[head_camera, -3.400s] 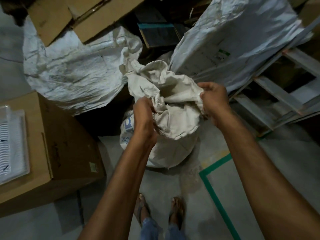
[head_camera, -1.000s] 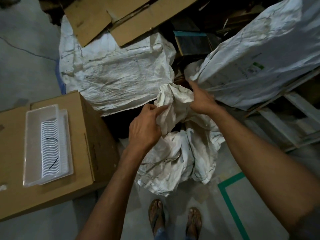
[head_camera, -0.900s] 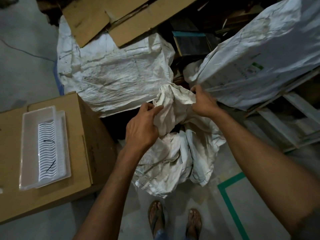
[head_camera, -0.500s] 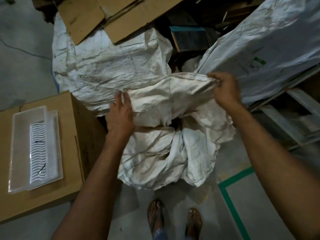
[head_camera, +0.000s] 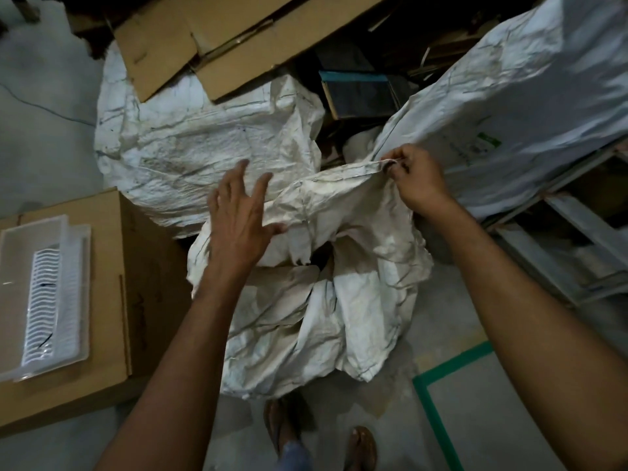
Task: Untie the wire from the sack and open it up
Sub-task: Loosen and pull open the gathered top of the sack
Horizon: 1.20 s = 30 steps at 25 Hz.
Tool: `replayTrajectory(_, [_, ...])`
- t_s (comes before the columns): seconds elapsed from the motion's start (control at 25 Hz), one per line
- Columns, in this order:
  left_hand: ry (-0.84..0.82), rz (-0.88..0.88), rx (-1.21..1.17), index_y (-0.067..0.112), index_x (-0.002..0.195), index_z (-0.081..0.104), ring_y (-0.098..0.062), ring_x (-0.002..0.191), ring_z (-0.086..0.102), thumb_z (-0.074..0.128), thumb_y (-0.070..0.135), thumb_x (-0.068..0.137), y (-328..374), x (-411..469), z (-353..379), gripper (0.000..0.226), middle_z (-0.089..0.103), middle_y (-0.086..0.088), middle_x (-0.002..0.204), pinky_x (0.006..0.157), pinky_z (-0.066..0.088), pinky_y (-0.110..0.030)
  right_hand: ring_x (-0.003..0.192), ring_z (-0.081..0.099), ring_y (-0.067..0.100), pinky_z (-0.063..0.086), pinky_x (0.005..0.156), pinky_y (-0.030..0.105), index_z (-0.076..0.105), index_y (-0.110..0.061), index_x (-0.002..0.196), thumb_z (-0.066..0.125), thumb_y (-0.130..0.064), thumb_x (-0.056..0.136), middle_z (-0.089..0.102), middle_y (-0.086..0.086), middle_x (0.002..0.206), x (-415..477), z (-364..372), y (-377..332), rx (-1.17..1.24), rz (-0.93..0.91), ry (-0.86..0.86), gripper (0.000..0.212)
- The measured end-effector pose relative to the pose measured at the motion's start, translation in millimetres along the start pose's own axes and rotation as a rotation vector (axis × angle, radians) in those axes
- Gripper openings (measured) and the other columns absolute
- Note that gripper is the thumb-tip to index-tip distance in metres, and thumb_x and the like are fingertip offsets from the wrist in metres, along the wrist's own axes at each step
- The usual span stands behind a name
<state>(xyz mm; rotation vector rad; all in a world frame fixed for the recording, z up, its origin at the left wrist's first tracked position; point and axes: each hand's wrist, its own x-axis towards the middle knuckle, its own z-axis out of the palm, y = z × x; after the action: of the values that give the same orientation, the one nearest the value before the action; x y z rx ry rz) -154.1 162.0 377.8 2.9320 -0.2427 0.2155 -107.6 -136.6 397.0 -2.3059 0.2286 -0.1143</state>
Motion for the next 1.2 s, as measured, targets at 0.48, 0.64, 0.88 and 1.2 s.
replayTrajectory(0.48, [-0.049, 0.190, -0.179, 0.022, 0.135, 0.050, -0.037, 0.087, 0.068, 0.054, 0.011, 0.100, -47.3, 67.5, 66.6, 0.037, 0.068, -0.010, 0.116, 0.061, 0.048, -0.041, 0.088, 0.060, 0.015, 0.038, 0.078, 0.027, 0.067, -0.021, 0.087, 0.061, -0.060, 0.090, 0.065, -0.008, 0.088, 33.6, 38.2, -15.2, -0.235, 0.014, 0.249, 0.039])
replayTrajectory(0.64, [-0.029, 0.149, -0.183, 0.025, 0.138, 0.052, -0.033, 0.094, 0.069, 0.050, 0.017, 0.105, -61.6, 83.3, 76.7, 0.034, 0.071, -0.006, 0.120, 0.064, 0.047, -0.037, 0.118, 0.051, 0.022, 0.040, 0.094, 0.036, 0.066, -0.023, 0.118, 0.072, -0.054, 0.082, 0.060, -0.001, 0.128, -19.0, 97.4, -8.6, -0.477, -0.218, 0.357, 0.048])
replayTrajectory(0.88, [0.017, -0.037, -0.284, 0.020, 0.133, 0.057, -0.039, 0.089, 0.067, 0.044, 0.024, 0.107, -69.9, 87.3, 79.5, 0.029, 0.072, -0.015, 0.098, 0.065, 0.033, -0.033, 0.149, 0.022, 0.031, 0.027, 0.111, 0.057, 0.020, -0.021, 0.158, 0.065, -0.077, 0.066, 0.020, 0.011, 0.164, -30.4, 120.6, 44.1, -0.586, 0.357, 0.385, 0.117])
replayTrajectory(1.2, [-0.064, 0.626, -0.031, 0.024, 0.152, 0.043, -0.031, 0.139, 0.047, 0.064, 0.039, 0.089, -4.3, 112.7, 90.2, 0.068, 0.046, -0.006, 0.155, 0.105, 0.033, -0.049, 0.113, 0.063, 0.013, 0.053, 0.099, 0.036, 0.060, -0.028, 0.133, 0.081, -0.037, 0.079, 0.065, -0.003, 0.127, 7.0, 90.5, 50.1, -0.071, 0.150, -0.126, 0.059])
